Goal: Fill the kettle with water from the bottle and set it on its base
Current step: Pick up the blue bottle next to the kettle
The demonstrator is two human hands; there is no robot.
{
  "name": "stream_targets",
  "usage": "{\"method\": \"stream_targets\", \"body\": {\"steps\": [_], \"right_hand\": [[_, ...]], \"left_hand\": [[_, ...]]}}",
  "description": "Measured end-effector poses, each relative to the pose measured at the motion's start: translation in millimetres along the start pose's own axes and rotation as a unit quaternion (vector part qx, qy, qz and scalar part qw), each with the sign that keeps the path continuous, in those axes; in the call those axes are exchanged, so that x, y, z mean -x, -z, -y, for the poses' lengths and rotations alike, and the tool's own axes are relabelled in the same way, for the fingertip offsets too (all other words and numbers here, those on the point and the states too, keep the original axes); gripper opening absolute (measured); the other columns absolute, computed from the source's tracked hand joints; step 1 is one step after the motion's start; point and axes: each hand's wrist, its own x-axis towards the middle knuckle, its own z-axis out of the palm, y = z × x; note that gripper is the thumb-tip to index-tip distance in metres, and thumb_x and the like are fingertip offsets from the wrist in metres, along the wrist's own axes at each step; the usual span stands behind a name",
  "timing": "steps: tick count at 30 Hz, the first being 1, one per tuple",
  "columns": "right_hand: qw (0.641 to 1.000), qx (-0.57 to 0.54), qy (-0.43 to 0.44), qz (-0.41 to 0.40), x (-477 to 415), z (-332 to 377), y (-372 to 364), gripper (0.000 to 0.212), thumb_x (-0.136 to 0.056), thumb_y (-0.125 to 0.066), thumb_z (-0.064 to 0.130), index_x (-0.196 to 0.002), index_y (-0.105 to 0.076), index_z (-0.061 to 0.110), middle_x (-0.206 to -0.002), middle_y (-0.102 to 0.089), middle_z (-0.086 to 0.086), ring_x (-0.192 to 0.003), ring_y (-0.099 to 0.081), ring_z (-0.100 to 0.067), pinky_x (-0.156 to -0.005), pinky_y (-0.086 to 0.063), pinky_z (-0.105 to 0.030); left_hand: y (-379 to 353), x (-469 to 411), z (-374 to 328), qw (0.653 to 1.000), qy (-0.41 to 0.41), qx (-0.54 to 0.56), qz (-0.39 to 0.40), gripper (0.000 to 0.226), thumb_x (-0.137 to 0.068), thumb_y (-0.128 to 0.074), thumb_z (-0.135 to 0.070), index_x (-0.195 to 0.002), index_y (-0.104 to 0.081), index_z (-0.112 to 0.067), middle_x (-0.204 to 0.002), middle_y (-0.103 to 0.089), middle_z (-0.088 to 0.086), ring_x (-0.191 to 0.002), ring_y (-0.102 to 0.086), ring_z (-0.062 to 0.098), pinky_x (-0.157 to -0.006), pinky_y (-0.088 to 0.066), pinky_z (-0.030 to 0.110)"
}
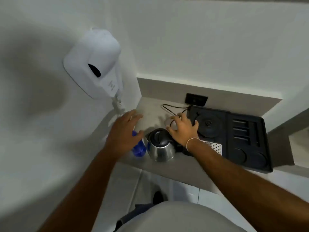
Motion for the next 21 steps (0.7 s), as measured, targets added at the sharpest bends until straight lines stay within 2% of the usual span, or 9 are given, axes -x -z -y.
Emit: {"method": "stream_targets", "body": {"steps": [4,6,10,15,19,21], "right_hand": [[0.991,0.046,-0.05,0.114,9.5,5.9,-26.6,0.08,-0.089,-0.036,0.085,-0.15,-0.048,0.035,-0.159,-0.042,-0.004,-0.142,-0.049,-0.035,-0.118,-0.02,-0.07],[0.987,0.051,-0.071,0.138,12.1,8.6,-32.9,0.092,-0.081,-0.027,0.093,-0.153,-0.043,0.037,-0.158,-0.042,-0.007,-0.143,-0.046,-0.039,-0.116,-0.024,-0.07],[0.982,0.055,-0.084,0.163,10.8,13.3,-30.8,0.092,-0.077,-0.03,0.096,-0.153,-0.037,0.045,-0.159,-0.037,-0.007,-0.145,-0.039,-0.043,-0.113,-0.031,-0.071],[0.974,0.086,-0.098,0.188,6.6,14.3,-25.4,0.099,-0.071,-0.026,0.101,-0.155,-0.036,0.049,-0.161,-0.033,-0.007,-0.147,-0.034,-0.045,-0.113,-0.03,-0.074],[0.976,0.098,-0.102,0.168,7.6,16.0,-29.2,0.099,-0.069,-0.025,0.102,-0.15,-0.043,0.047,-0.157,-0.037,-0.006,-0.145,-0.036,-0.043,-0.111,-0.029,-0.075],[0.977,0.091,-0.105,0.164,7.8,15.9,-31.3,0.101,-0.068,-0.025,0.102,-0.148,-0.044,0.045,-0.156,-0.038,-0.006,-0.145,-0.036,-0.042,-0.11,-0.03,-0.075]], "left_hand": [[-3.1,18.7,28.6,0.995,0.042,0.044,0.073,0.069,-0.092,-0.073,-0.023,-0.156,-0.051,-0.034,-0.167,-0.04,-0.009,-0.153,-0.041,0.018,-0.117,-0.026,0.03],[-7.7,20.8,32.9,0.996,0.033,0.04,0.073,0.069,-0.091,-0.072,-0.015,-0.155,-0.053,-0.032,-0.161,-0.047,-0.009,-0.149,-0.045,0.017,-0.114,-0.023,0.026],[1.2,13.0,41.7,0.996,0.035,0.067,0.047,0.066,-0.087,-0.066,-0.001,-0.148,-0.061,-0.028,-0.144,-0.057,-0.01,-0.132,-0.056,0.017,-0.106,-0.045,0.031],[6.0,6.0,46.0,0.995,0.056,0.073,0.037,0.053,-0.085,-0.076,-0.017,-0.136,-0.068,-0.031,-0.131,-0.063,-0.011,-0.116,-0.064,0.017,-0.101,-0.055,0.043],[1.2,4.0,50.8,0.99,0.108,0.083,-0.024,0.043,-0.084,-0.084,-0.038,-0.124,-0.07,-0.033,-0.112,-0.064,-0.009,-0.102,-0.066,0.018,-0.088,-0.055,0.038],[-1.4,4.4,51.3,0.986,0.117,0.098,-0.071,0.039,-0.086,-0.084,-0.041,-0.122,-0.071,-0.031,-0.109,-0.066,-0.007,-0.095,-0.066,0.016,-0.084,-0.056,0.035]]}}
